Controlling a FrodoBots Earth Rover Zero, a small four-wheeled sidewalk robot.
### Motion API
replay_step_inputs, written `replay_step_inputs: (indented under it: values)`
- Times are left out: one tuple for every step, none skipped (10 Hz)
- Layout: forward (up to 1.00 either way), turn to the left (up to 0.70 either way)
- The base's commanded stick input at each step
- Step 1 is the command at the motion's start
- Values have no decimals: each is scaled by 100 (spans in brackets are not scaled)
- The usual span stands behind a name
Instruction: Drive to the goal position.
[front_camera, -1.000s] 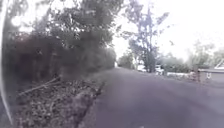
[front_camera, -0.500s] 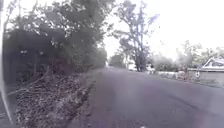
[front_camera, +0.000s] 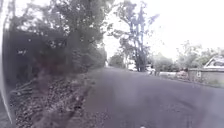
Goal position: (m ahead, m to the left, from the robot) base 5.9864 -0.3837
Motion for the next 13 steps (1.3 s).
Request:
replay_step_inputs:
  values:
    - [70,0]
    - [70,0]
    - [70,0]
    - [70,0]
    - [70,0]
    - [70,0]
    - [70,0]
    - [70,0]
    - [70,0]
    - [70,0]
    - [70,0]
    - [70,0]
    - [70,0]
